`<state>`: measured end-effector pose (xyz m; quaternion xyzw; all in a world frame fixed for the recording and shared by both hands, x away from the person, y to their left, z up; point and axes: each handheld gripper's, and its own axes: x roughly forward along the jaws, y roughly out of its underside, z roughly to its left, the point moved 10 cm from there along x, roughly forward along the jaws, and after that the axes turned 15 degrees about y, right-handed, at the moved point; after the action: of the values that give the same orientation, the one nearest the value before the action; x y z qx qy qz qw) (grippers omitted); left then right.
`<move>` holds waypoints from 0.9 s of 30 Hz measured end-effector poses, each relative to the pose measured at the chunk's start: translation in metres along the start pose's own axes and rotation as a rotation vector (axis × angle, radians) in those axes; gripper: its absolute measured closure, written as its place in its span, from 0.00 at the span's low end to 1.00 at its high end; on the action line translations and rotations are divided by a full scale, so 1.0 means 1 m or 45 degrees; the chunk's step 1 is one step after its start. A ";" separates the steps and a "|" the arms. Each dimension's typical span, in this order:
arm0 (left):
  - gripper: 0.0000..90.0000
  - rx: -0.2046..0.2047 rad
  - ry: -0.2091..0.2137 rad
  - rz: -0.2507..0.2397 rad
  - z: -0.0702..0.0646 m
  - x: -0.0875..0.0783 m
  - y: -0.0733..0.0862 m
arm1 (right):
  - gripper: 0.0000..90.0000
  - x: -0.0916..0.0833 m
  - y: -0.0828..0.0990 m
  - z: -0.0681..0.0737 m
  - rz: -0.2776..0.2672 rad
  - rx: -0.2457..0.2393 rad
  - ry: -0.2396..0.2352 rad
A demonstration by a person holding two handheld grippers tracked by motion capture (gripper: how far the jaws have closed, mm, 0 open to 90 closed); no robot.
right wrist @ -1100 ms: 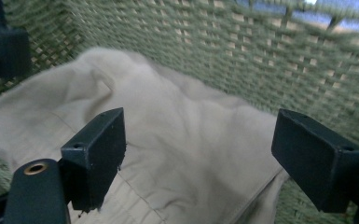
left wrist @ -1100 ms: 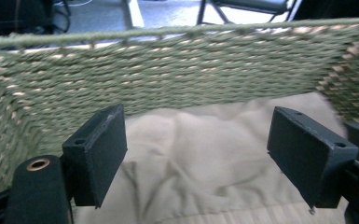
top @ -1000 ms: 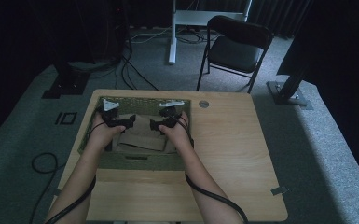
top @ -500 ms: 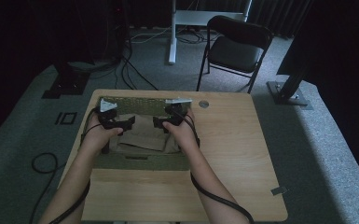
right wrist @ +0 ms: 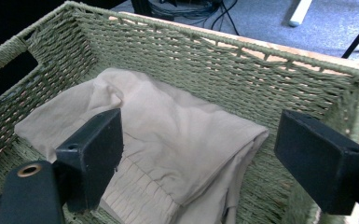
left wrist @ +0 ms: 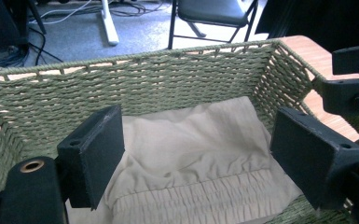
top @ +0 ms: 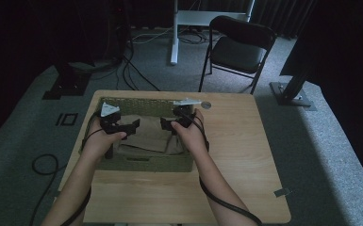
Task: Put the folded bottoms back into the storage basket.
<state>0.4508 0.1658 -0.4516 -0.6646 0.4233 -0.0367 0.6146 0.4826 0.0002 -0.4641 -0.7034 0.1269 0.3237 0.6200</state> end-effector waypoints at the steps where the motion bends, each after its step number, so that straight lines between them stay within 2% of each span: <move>1: 0.20 0.006 0.010 -0.001 -0.002 0.000 0.001 | 0.16 -0.002 0.000 -0.001 -0.004 -0.004 0.003; 4: 0.18 0.042 0.007 0.020 -0.006 -0.002 0.006 | 0.16 -0.005 0.000 -0.005 -0.015 -0.008 0.010; 5: 0.18 0.042 0.007 0.020 -0.006 -0.002 0.006 | 0.16 -0.005 0.000 -0.005 -0.015 -0.008 0.010; 7: 0.18 0.016 0.016 -0.019 -0.010 -0.005 0.004 | 0.16 -0.010 0.000 -0.009 -0.039 -0.019 0.018; 9: 0.18 0.020 0.019 -0.019 -0.012 -0.006 0.004 | 0.16 -0.013 0.001 -0.012 -0.045 -0.022 0.022; 11: 0.18 0.052 0.029 -0.005 -0.018 -0.008 0.006 | 0.16 -0.016 0.004 -0.015 -0.047 -0.039 0.021; 13: 0.18 0.049 0.033 -0.012 -0.020 -0.008 0.006 | 0.16 -0.020 0.006 -0.018 -0.055 -0.049 0.024; 14: 0.18 0.070 0.045 -0.004 -0.025 -0.009 0.008 | 0.16 -0.022 0.007 -0.020 -0.062 -0.050 0.023; 17: 0.18 0.081 0.055 0.000 -0.029 -0.009 0.010 | 0.16 -0.026 0.008 -0.024 -0.071 -0.057 0.030; 21: 0.18 0.101 0.059 0.005 -0.034 -0.012 0.015 | 0.16 -0.032 0.015 -0.038 -0.082 -0.062 0.045; 24: 0.18 0.105 0.078 -0.025 -0.041 -0.016 0.016 | 0.16 -0.036 0.020 -0.046 -0.085 -0.065 0.054; 27: 0.18 0.118 0.073 -0.041 -0.045 -0.018 0.016 | 0.16 -0.040 0.023 -0.051 -0.093 -0.071 0.054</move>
<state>0.4053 0.1438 -0.4458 -0.6408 0.4279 -0.0853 0.6317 0.4538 -0.0621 -0.4564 -0.7313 0.1049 0.2893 0.6087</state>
